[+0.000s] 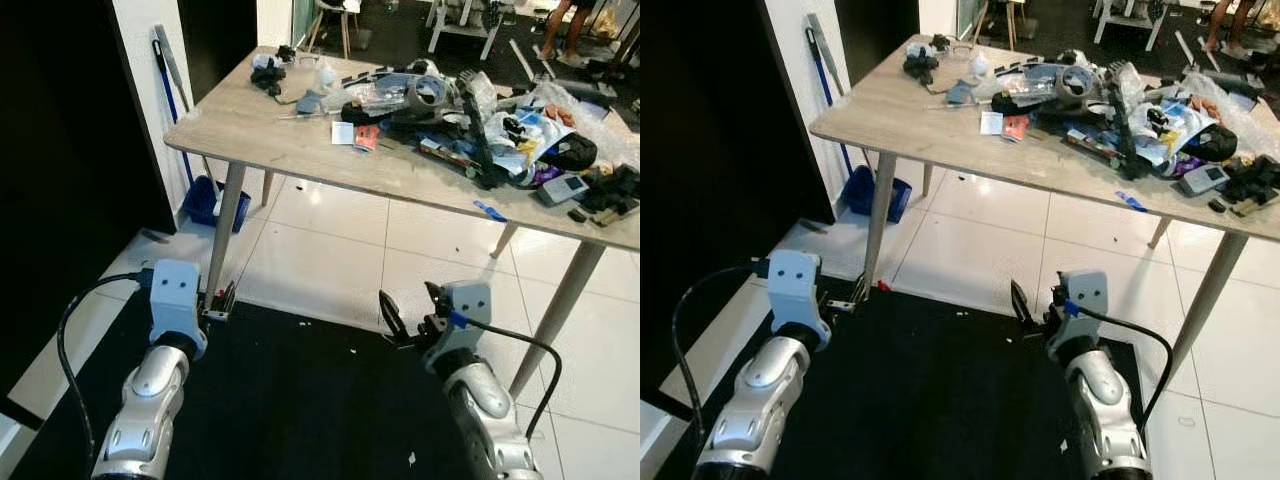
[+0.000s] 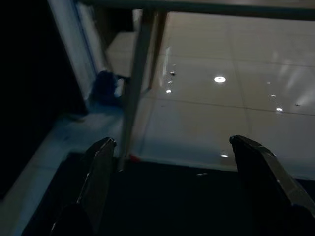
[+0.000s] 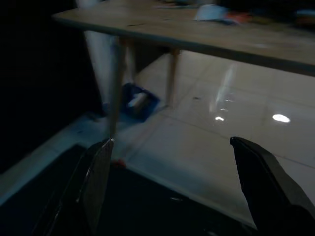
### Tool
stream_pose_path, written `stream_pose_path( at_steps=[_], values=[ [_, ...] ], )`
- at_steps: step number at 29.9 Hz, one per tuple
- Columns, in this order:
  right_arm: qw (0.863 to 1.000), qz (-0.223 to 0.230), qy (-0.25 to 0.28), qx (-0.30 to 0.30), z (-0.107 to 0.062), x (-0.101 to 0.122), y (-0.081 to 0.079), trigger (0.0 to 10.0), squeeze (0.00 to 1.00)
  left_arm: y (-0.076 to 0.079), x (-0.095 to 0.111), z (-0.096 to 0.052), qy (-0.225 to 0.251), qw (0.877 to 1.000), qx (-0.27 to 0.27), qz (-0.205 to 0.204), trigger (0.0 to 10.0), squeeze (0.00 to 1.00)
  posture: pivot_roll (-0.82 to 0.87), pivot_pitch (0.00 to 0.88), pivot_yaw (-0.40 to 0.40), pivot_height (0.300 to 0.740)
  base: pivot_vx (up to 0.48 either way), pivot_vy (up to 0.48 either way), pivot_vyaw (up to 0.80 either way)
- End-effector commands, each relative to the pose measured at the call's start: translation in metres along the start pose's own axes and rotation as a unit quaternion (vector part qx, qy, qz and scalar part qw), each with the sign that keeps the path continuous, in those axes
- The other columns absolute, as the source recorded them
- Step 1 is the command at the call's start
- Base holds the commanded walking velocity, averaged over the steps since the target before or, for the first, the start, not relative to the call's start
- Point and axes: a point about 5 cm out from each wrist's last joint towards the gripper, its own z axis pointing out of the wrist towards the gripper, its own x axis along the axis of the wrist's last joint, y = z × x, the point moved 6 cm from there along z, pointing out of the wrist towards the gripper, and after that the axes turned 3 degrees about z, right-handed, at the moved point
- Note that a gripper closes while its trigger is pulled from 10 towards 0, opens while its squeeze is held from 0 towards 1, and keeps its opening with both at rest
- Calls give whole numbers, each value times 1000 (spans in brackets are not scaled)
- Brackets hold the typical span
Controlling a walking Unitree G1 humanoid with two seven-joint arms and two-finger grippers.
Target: Picking trash to rubbish bin
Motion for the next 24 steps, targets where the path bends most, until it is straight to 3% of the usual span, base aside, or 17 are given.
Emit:
stream_pose_path(
  at_steps=[1, 24],
  values=[
    [1000, -3, -3, -3, -3, -2, 3, 10000, 0, 0, -5, -3, -9, 1000, -1, 6, 10000, 0, -9, 120, -51, 740, 270, 0, 0],
    [1000, -7, -4, 10, -3, -1, -2, 10000, 0, 0, -5, -3, -10, 1000, -2, 6, 10000, 0, -8, 122, -50, 740, 270, 0, 0]
  ],
)
